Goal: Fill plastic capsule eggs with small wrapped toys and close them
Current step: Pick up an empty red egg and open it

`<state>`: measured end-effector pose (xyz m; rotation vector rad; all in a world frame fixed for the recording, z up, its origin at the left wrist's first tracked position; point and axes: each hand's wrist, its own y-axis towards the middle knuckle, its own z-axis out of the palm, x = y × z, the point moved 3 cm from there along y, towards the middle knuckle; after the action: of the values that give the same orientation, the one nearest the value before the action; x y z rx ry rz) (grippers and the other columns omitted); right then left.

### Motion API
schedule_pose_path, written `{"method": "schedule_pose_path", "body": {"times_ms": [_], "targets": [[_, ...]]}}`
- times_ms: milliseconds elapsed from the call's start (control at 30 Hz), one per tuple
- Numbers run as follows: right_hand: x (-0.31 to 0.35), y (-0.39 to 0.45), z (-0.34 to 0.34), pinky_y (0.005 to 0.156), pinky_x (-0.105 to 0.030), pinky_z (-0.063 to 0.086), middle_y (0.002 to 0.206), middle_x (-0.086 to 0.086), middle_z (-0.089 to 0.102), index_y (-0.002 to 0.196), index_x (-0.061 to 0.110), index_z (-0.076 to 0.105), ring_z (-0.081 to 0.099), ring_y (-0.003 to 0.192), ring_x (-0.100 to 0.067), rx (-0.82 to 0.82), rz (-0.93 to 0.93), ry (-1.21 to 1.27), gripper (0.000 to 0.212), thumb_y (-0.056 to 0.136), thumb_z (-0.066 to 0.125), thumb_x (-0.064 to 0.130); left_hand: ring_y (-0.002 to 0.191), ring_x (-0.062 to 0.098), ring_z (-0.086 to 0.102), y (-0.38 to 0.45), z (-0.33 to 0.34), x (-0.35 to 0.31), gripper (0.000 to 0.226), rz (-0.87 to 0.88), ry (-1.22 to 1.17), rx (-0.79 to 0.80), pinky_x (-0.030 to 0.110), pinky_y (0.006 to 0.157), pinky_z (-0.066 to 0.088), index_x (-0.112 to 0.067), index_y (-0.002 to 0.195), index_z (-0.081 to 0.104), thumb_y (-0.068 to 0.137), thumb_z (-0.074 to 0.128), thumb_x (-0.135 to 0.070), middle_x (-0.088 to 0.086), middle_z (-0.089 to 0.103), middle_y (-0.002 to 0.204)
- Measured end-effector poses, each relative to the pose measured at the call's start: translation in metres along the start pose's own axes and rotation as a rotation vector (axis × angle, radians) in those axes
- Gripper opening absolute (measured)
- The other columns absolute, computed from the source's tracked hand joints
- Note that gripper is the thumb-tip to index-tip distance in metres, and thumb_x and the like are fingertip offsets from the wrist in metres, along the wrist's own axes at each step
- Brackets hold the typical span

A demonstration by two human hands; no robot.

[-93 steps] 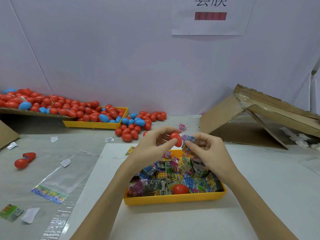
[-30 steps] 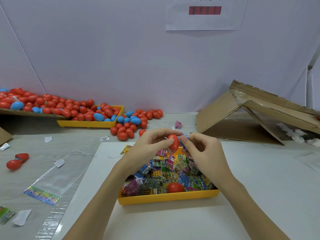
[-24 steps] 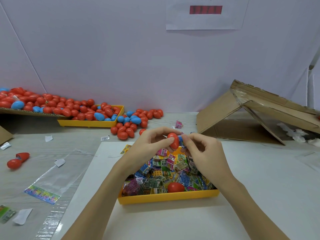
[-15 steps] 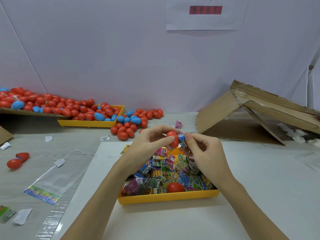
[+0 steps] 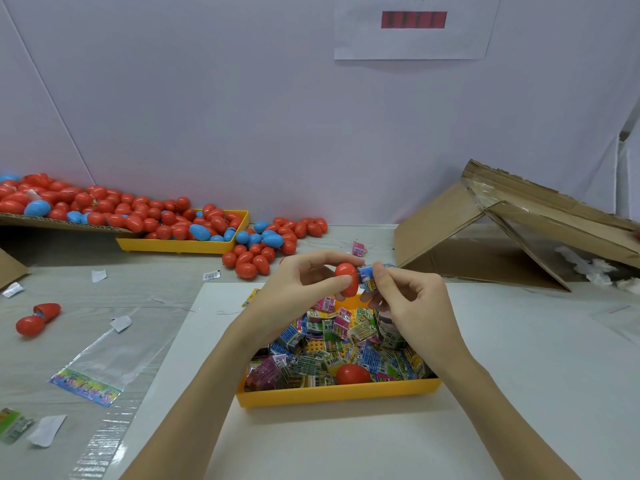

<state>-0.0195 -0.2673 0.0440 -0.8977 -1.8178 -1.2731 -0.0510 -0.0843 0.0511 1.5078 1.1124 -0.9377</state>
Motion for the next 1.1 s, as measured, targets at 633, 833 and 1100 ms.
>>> {"method": "schedule_pose_path", "body": {"times_ms": [633,833,1100], "targets": [[-0.008,-0.004,0.010,0.079,-0.024,0.062,0.101,-0.001,0.081,0.115,0.021,0.077,0.077,0.096,-0.016,0.127,0.397,0.379,0.032,0.087,0.070,0.036,0.105,0.025,0.072,0.001,-0.001,0.004,0.023,0.042,-0.044,0.005,0.038,0.098,0.058,-0.029,0.121,0.070,0.098,0.071,-0.025,0.007,0.075,0.108],[-0.011,-0.004,0.009,0.075,-0.019,0.058,0.096,-0.009,0.079,0.105,0.014,0.083,0.075,0.087,-0.013,0.133,0.516,0.543,0.027,0.081,0.078,0.026,0.106,0.018,0.072,0.001,0.001,0.003,0.021,0.079,0.003,0.005,0.032,0.091,0.059,-0.030,0.119,0.071,0.099,0.070,-0.023,-0.002,0.075,0.111],[-0.012,-0.003,0.008,0.075,-0.020,0.059,0.100,-0.010,0.080,0.101,0.017,0.083,0.077,0.092,-0.017,0.105,0.495,0.527,0.027,0.077,0.080,0.030,0.108,0.013,0.071,0.002,0.004,0.003,0.027,0.109,-0.031,-0.047,0.021,0.088,0.055,-0.026,0.124,0.073,0.097,0.071,-0.020,-0.006,0.074,0.118]]}}
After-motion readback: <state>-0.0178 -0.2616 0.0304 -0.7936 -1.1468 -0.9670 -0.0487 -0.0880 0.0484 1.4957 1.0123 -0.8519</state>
